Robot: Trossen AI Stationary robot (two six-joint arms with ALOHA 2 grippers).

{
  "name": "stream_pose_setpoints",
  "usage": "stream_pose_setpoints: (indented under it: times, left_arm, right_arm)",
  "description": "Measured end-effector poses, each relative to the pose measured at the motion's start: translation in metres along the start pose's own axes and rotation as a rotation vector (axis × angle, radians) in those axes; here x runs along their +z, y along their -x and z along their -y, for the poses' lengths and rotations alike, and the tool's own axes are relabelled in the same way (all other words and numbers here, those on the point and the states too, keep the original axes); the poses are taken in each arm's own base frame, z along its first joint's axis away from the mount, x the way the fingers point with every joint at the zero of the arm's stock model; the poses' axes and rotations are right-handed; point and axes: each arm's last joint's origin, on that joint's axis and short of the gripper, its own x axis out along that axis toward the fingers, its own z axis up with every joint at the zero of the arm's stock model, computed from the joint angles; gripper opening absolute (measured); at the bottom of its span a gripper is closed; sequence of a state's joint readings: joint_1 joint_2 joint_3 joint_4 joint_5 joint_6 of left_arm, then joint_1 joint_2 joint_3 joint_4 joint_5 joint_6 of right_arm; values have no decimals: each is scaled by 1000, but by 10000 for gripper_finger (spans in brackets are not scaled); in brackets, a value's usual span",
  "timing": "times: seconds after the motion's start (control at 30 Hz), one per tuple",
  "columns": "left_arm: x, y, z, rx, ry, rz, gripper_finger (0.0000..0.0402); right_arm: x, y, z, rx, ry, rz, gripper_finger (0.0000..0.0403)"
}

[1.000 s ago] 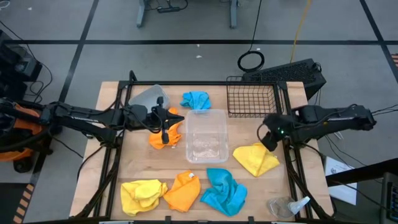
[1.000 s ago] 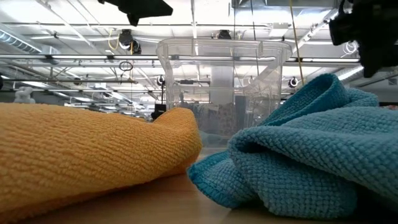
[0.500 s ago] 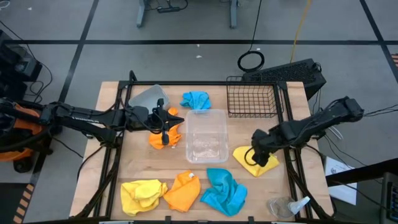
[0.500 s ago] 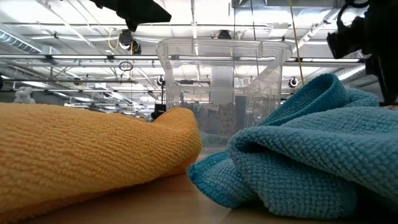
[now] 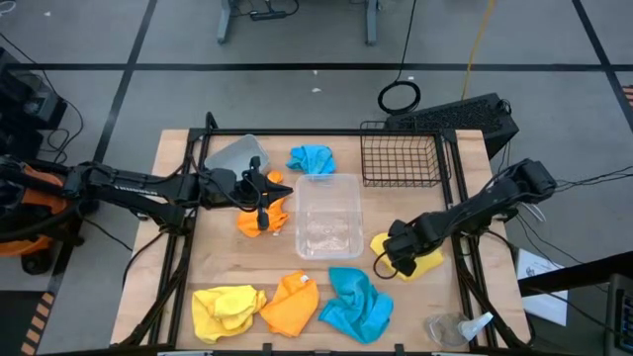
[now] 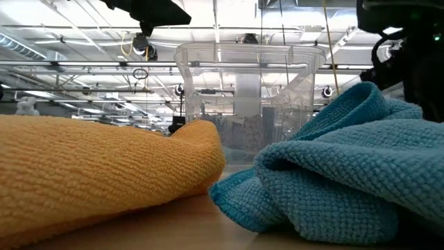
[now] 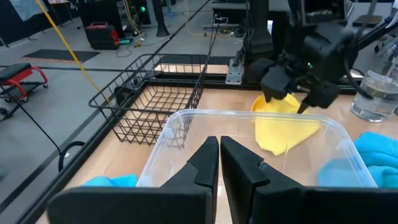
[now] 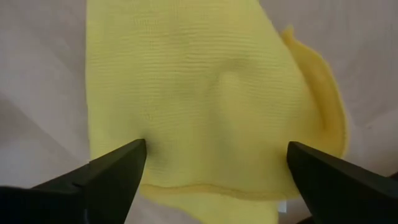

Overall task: Sort microfiber towel by color & place in baskets
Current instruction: Put the right yellow towel into the gray bin

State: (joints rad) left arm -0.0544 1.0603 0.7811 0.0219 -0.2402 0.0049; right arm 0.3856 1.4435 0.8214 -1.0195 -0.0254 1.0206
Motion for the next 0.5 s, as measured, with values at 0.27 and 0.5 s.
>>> stream_pose_setpoints:
  times: [0.27, 0.5]
  left_arm:
    - [0, 2, 7, -29, -7, -1, 25]
    - [0, 4, 14, -62, -15, 2, 25]
  right_arm:
    - [0, -30, -5, -59, 12, -36, 380]
    - [-3, -38, -9, -9, 20, -11, 379]
